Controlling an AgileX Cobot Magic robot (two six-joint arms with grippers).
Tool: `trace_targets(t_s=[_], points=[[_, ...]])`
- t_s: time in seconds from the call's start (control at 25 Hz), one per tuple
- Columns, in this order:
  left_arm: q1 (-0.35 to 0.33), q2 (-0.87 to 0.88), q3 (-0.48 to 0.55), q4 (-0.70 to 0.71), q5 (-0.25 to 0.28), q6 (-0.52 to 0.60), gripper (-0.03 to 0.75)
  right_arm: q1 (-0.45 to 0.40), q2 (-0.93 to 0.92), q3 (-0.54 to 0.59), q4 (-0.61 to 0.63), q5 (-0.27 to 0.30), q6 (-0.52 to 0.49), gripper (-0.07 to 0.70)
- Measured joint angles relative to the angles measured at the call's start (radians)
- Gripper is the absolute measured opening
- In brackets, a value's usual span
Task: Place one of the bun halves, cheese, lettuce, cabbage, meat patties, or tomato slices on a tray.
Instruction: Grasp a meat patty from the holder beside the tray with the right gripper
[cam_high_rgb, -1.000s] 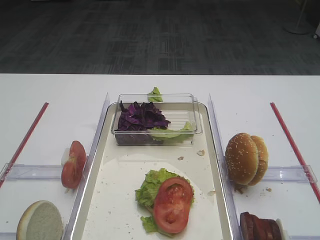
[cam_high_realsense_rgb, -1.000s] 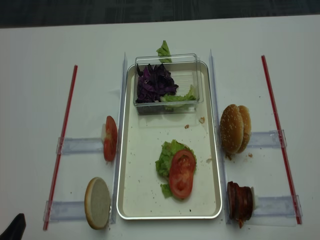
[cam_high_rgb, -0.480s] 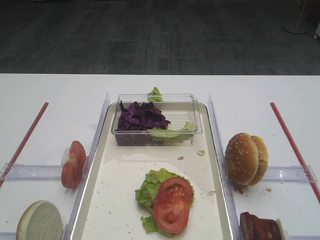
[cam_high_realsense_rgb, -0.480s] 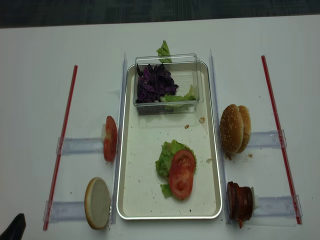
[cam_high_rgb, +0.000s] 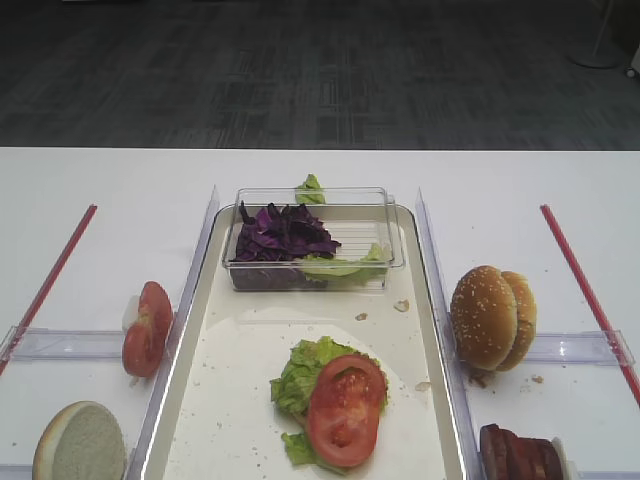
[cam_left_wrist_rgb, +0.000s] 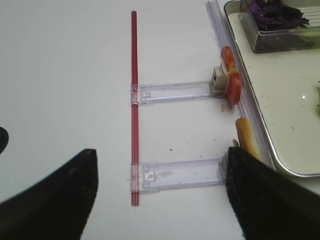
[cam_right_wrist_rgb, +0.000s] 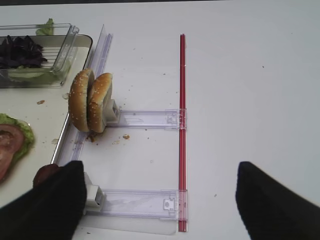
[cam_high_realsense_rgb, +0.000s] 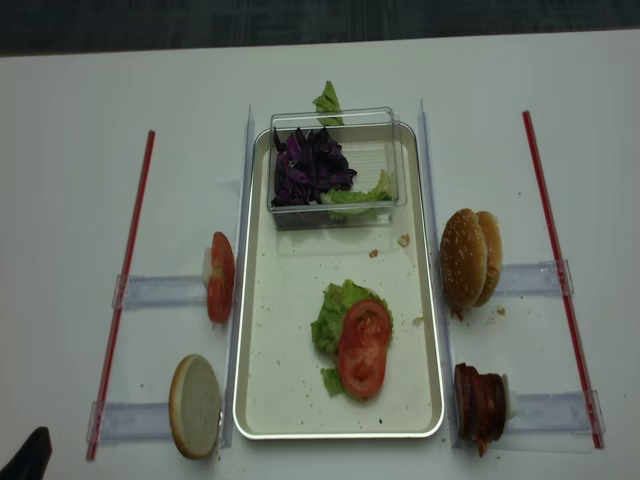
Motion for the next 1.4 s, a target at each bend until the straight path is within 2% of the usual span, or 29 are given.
trace_targets(t_s=[0.4, 1.08, 1.4], points=[[0.000, 0.000, 0.000, 0.000, 0.000, 0.000, 0.493, 0.000, 0.050, 0.000, 0.005, 0.001, 0.001, 0.625], [0.000, 0.000, 0.000, 0.000, 0.000, 0.000, 0.493, 0.000, 0.650, -0.061, 0.029, 0.003, 0.041, 0.625], [0.000, 0.000, 0.000, 0.000, 0.000, 0.000, 0.493, 0.000, 0.852, -0.061, 0.031, 0.003, 0.044, 0.624]])
